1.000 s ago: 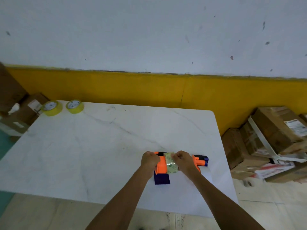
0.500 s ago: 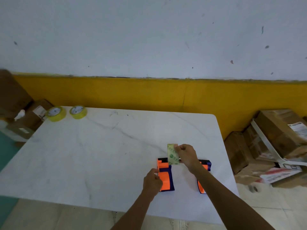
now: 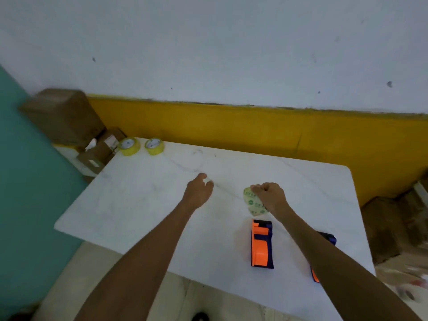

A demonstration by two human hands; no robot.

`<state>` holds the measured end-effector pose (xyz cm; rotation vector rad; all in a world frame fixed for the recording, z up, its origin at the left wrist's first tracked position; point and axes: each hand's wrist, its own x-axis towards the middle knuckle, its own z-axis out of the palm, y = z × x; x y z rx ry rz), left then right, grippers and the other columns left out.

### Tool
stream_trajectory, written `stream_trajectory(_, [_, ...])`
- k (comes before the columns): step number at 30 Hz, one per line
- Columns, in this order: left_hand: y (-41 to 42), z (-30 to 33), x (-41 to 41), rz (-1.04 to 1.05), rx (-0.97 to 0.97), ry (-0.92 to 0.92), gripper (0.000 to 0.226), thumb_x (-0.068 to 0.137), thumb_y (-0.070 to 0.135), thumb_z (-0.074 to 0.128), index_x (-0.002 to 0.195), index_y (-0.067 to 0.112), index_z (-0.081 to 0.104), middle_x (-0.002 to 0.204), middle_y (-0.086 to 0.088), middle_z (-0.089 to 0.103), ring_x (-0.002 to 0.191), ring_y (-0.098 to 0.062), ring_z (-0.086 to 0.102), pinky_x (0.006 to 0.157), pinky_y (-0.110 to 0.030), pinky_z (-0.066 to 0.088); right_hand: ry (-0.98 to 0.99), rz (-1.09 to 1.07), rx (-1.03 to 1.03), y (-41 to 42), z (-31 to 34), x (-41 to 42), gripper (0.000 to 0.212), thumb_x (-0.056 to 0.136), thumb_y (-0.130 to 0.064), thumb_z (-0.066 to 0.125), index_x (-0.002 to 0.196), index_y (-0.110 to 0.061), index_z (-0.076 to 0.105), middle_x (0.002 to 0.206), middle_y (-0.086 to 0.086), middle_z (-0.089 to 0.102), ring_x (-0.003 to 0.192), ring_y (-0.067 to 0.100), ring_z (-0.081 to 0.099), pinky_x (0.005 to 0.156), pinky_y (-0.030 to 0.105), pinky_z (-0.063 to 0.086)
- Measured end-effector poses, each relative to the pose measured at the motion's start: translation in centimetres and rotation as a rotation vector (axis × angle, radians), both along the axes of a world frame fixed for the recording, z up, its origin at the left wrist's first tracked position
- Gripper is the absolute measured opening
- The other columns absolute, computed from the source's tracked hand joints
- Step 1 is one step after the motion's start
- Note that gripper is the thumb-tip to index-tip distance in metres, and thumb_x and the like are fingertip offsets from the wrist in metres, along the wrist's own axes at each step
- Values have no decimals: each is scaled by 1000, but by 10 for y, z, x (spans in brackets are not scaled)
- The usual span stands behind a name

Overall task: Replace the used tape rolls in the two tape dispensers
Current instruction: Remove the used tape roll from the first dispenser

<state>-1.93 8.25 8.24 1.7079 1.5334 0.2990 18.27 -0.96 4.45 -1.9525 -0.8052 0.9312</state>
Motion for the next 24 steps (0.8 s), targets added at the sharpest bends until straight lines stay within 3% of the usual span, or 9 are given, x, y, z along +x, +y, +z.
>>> stream_trajectory(7, [62,34,-73,-75,140,170,42,96,32,51,132,10,51,137,-17,56,126,-31,52,104,-36,41,-217,265,39,68,27,-69,26,87,-24,59,86,2,65,81,7,61,76,21,57,67,31,47])
stream_trajectory(10, [92,38,-110,-78,166,197,41,96,30,52,131,9,53,135,-16,57,125,-30,52,104,-35,40,-378,415,50,101,37,-99,19,88,-24,58,79,-9,64,80,5,63,76,18,58,66,27,44])
stream_trajectory(12, [113,41,-135,-79,174,200,40,94,28,54,130,9,54,135,-16,57,124,-30,53,103,-34,41,-465,469,54,122,44,-117,22,87,-23,56,65,-23,53,70,-2,59,69,15,56,58,23,40])
stream_trajectory(15, [151,42,-179,-96,161,210,40,92,25,56,129,9,55,134,-16,58,123,-30,54,102,-34,42,-571,478,63,156,51,-153,32,85,-19,52,57,-26,38,58,-8,47,60,13,50,53,24,35])
stream_trajectory(20, [203,33,-233,-115,141,225,36,91,19,56,124,6,56,131,-16,59,121,-30,53,98,-30,41,-672,435,49,198,52,-201,22,91,-19,50,69,-16,45,71,2,52,67,18,50,56,25,33])
stream_trajectory(24, [234,20,-253,-115,108,229,36,91,20,54,125,8,56,132,-15,58,122,-30,52,95,-29,40,-665,446,23,222,48,-223,19,92,-21,51,76,-14,51,79,8,60,73,22,58,66,35,49])
